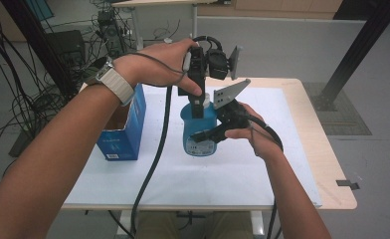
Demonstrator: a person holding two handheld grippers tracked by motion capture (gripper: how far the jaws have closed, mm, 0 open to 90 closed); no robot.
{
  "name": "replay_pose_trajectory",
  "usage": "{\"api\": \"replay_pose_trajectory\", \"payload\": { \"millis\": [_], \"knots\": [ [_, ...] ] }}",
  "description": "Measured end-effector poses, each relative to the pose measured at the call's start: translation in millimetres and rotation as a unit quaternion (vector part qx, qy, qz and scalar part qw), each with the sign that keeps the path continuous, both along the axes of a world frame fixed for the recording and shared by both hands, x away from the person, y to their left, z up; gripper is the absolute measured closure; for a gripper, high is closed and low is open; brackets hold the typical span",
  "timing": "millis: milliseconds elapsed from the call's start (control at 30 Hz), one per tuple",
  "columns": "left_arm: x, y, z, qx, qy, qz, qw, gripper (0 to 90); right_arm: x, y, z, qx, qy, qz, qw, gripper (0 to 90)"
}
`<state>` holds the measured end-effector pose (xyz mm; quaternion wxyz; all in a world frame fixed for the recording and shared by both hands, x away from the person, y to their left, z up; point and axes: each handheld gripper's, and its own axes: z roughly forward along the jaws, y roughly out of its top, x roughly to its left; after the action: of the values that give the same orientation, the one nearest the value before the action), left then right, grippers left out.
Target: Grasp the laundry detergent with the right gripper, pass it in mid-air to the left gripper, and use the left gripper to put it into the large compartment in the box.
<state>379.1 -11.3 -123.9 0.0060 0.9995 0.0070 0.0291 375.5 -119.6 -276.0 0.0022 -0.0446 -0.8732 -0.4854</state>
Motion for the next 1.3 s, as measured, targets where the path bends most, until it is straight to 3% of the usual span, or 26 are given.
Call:
{"api": "replay_pose_trajectory", "payload": {
  "millis": [1300],
  "knots": [
    [0.9,4.7,-2.1,0.0,0.0,0.005,1.0,7.3,1.6,-0.5,-2.4,-0.001,0.004,0.0,1.0,44.2]
  ]
}}
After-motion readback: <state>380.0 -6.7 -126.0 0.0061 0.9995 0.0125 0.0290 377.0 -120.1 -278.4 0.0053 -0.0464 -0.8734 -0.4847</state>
